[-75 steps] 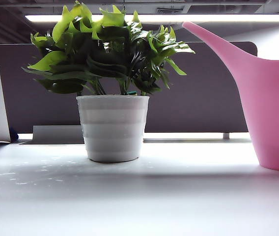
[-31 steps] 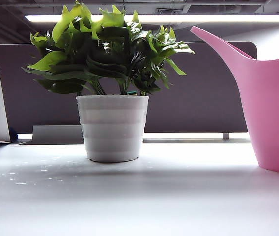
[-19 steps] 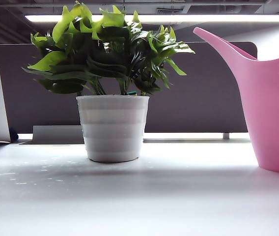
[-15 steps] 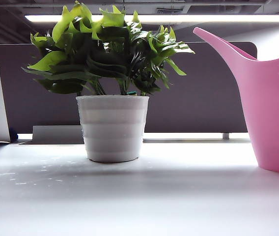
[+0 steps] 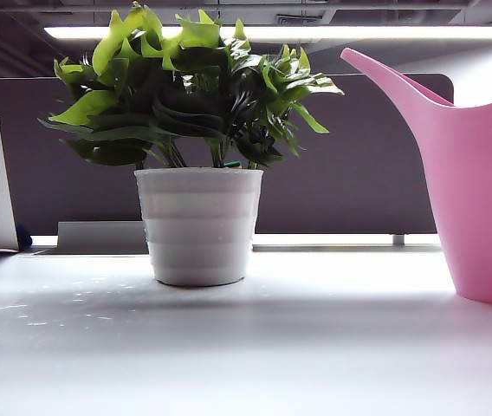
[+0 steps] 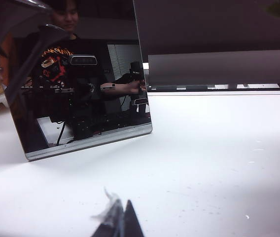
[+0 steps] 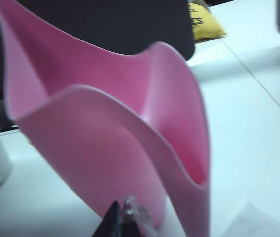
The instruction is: Pick up the watering can from the table, water the potted plant, and put the can back.
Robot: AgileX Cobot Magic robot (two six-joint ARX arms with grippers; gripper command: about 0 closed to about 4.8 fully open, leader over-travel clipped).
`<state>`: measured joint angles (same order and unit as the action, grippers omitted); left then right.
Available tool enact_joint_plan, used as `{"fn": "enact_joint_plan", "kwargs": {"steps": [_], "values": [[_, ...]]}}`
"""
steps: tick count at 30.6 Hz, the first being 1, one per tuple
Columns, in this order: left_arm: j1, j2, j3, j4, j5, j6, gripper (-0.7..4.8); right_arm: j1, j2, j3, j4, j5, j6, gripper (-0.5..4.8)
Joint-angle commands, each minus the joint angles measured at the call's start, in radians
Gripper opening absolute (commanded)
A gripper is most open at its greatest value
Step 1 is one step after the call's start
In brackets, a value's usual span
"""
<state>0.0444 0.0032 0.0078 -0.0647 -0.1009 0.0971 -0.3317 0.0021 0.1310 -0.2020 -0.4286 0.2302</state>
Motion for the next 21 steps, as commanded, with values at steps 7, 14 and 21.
{"fn": "enact_joint_plan", "kwargs": {"steps": [7, 14, 21], "values": [[0.001, 0.001, 0.001, 0.010, 0.000, 0.000, -0.05, 0.017, 0.000, 0.061, 0.012, -0.100, 0.006, -0.09], [0.001, 0.001, 0.001, 0.010, 0.000, 0.000, -0.05, 0.070, 0.000, 0.061, -0.003, -0.128, 0.006, -0.09], [0.001, 0.001, 0.001, 0.010, 0.000, 0.000, -0.05, 0.126, 0.000, 0.060, -0.003, -0.132, 0.005, -0.08]]}}
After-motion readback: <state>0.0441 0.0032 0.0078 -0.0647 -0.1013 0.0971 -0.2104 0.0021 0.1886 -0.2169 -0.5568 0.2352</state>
